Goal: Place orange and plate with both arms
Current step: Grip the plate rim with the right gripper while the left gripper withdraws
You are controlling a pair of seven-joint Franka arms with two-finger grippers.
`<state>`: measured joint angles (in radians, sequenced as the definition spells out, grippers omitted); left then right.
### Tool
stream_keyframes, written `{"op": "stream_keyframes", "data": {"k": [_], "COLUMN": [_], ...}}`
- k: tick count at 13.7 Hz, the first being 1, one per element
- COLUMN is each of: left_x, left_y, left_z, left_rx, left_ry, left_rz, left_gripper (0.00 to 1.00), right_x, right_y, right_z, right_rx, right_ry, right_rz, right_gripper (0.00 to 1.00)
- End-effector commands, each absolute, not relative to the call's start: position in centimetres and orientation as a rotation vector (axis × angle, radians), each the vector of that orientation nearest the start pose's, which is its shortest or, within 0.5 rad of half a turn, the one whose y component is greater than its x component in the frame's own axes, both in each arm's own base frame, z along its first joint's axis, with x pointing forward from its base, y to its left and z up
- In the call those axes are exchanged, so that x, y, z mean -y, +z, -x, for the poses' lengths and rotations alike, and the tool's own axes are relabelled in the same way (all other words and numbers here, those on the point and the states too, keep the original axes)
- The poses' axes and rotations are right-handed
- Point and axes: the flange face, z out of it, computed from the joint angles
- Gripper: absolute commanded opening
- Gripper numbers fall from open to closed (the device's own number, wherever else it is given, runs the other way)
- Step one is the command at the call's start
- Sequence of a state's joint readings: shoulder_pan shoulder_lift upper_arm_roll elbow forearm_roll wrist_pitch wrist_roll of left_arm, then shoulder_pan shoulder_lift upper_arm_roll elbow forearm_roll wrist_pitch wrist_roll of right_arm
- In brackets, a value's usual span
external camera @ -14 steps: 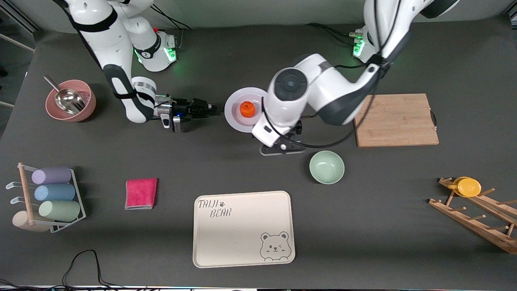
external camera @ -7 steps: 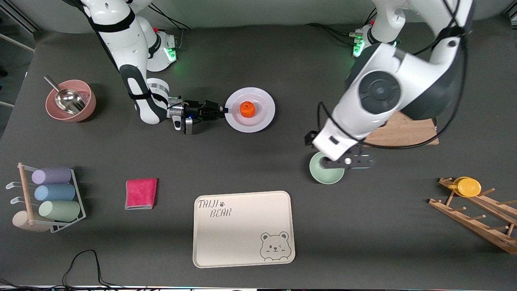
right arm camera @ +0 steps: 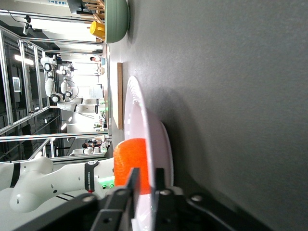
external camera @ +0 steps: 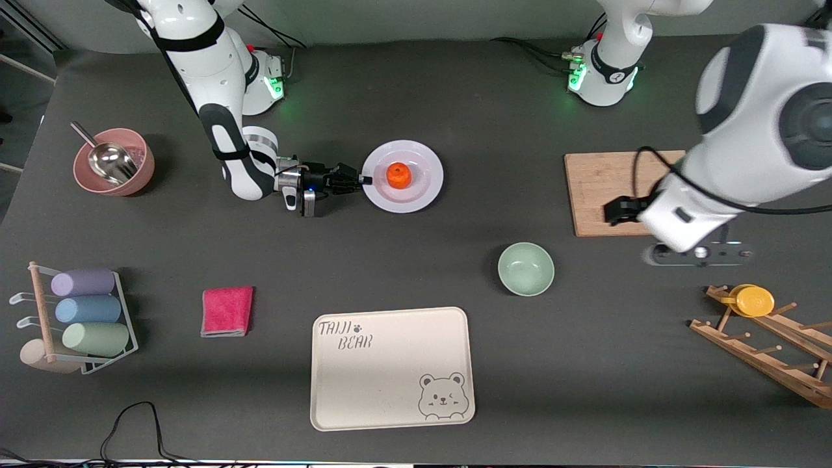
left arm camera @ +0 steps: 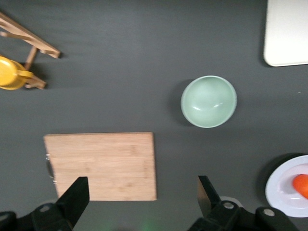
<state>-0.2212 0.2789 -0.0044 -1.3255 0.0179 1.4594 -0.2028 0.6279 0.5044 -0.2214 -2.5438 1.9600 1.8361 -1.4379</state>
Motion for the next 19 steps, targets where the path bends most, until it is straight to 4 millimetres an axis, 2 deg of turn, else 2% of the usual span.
{"op": "stream_keyframes", "data": {"k": [1,3,5,7,12,14,16,18,19], "left_x": [7.8,4.5,3.4,2.6,1.7,1.4,0.4,0.1,0.0], "left_y": [57.9,58.6,58.4,58.6,59.6,59.9,60.6,60.6,60.7], "left_z": [-60.6,-59.8,-58.0,-57.2,-53.6,-53.4,-53.6,-53.7,-53.7], "left_rx": [-0.124,-0.137,-0.123,-0.109,-0.107,-0.129,-0.177,-0.182,-0.185], "left_ry": [0.199,0.148,0.037,0.001,-0.029,-0.022,-0.042,-0.035,-0.037], "left_rz": [3.083,3.098,3.120,3.127,3.157,3.149,3.144,3.139,3.134], "left_gripper": [1.00,1.00,1.00,1.00,1.00,1.00,1.00,1.00,1.00], "right_x": [-21.1,-21.1,-21.4,-21.7,-22.6,-21.8,-21.4,-21.1,-20.6], "right_y": [8.0,8.5,9.4,11.1,17.9,19.7,20.6,21.5,21.8], "right_z": [-33.3,-33.9,-34.5,-35.3,-37.6,-38.6,-40.8,-45.2,-48.1], "right_rx": [0.026,0.016,0.019,0.022,0.016,0.011,0.024,0.031,0.035], "right_ry": [-0.028,-0.036,-0.051,-0.065,-0.030,-0.016,-0.015,-0.007,-0.012], "right_rz": [1.891,1.879,1.834,1.741,1.634,1.636,1.655,1.707,1.735], "right_gripper": [0.00,0.00,0.00,0.00,0.00,0.00,0.00,0.00,0.00]}}
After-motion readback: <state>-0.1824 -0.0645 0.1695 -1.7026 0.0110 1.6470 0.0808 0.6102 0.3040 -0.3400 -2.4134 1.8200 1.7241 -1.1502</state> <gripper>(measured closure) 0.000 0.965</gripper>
